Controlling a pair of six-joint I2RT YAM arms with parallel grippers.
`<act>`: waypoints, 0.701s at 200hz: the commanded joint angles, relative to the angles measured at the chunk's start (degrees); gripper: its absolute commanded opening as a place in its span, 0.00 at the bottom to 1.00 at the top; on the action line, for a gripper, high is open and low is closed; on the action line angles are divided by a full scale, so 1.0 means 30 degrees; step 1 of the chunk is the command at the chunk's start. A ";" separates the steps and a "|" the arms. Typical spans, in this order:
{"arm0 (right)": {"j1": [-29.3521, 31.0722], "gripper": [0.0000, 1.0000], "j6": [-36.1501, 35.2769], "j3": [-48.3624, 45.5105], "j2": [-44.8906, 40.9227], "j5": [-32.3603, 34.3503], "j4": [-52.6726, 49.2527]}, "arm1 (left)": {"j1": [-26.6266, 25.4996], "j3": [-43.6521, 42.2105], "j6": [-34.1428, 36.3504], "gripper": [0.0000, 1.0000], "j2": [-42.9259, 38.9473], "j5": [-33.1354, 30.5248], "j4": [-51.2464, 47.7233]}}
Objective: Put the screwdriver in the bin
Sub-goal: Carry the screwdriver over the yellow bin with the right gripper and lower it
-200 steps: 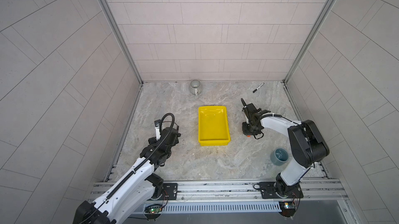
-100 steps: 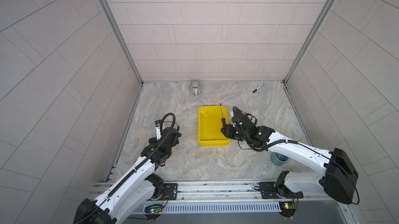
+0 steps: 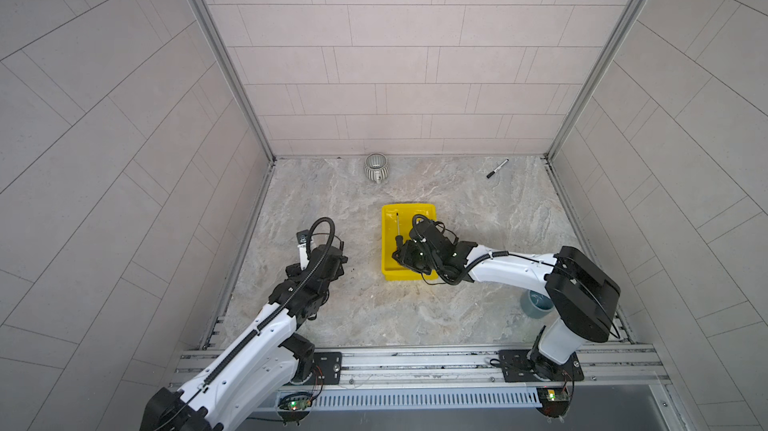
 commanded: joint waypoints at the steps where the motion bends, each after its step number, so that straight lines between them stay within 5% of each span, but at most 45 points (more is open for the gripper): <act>1: 0.0112 0.01 0.1014 0.0823 0.0263 -0.0156 0.0957 | 0.0066 -0.0071 -0.0046 0.93 -0.0158 -0.0089 -0.0106; 57: 0.0120 0.04 0.1156 0.1701 0.1655 -0.0278 0.0967 | 0.0064 -0.0064 -0.0010 0.93 -0.0165 -0.0090 -0.0104; 140: 0.0112 0.22 0.1010 0.1990 0.2309 -0.0368 0.0752 | 0.0067 -0.0097 0.0052 0.93 -0.0182 -0.0122 -0.0019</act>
